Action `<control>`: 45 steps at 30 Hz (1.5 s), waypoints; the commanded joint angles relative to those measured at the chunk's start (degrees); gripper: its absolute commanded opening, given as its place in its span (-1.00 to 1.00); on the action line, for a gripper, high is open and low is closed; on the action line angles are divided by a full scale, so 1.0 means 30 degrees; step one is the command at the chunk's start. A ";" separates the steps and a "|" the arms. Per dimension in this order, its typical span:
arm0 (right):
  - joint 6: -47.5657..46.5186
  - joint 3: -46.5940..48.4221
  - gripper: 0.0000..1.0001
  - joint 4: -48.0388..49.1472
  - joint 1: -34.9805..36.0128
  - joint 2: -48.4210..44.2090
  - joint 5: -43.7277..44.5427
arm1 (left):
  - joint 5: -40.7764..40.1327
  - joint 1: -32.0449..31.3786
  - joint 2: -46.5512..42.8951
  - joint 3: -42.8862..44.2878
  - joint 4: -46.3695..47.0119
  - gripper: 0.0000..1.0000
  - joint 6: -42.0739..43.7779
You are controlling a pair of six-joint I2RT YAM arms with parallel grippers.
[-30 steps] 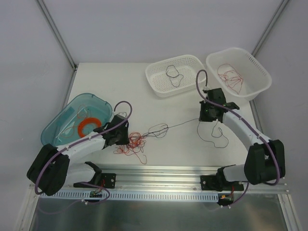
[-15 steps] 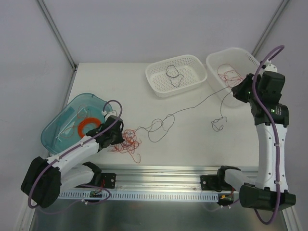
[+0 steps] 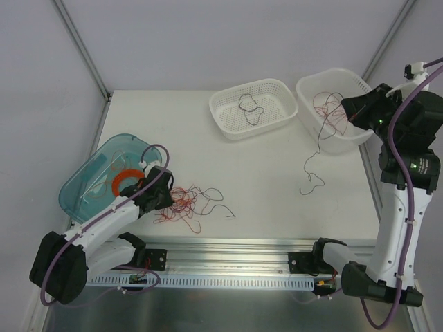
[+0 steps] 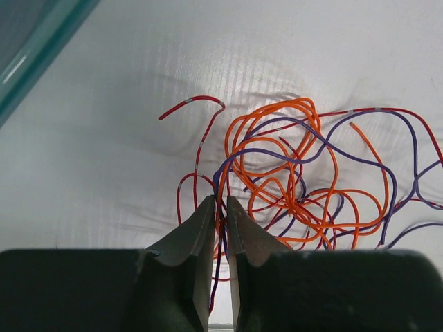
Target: Untangle the cables
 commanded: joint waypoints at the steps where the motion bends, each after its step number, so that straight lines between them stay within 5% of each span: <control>1: 0.1065 -0.2021 -0.99 0.1400 0.0169 0.0033 -0.2569 | 0.0963 0.0131 -0.0312 0.1062 -0.0315 -0.71 0.0254; 14: 0.0655 -1.4675 -0.99 0.2370 0.2952 -0.1958 -0.0815 | 0.3751 0.0131 -0.1072 0.3525 -0.0315 -0.27 0.2452; 23: 0.0830 -1.9228 -0.95 0.2310 0.4505 -0.1435 0.1090 | 0.4132 0.0160 -0.2509 0.3027 -0.0285 -0.06 0.3156; 25: 0.0773 -1.9434 -0.71 0.2398 0.4797 -0.0702 0.1354 | 0.4307 0.0160 -0.2626 0.2968 -0.0285 0.00 0.3361; 29: 0.0217 -1.9348 0.07 0.2487 0.5443 0.0061 0.1647 | 0.4542 0.0160 -0.2977 0.2734 -0.0286 0.09 0.3566; 33: -0.0515 -1.8792 0.54 0.2516 0.6000 0.0704 0.1940 | 0.4542 0.0160 -0.3562 0.2617 -0.0314 0.19 0.3976; 38: -0.1365 -1.7534 0.82 0.2078 0.6790 0.2607 0.3170 | 0.5303 0.0131 -0.4178 0.2500 -0.0285 0.29 0.5115; 45: -0.0987 -1.6857 0.89 0.1930 0.8340 0.5011 0.4515 | 0.6241 0.0131 -0.5261 0.2119 -0.0285 0.38 0.6554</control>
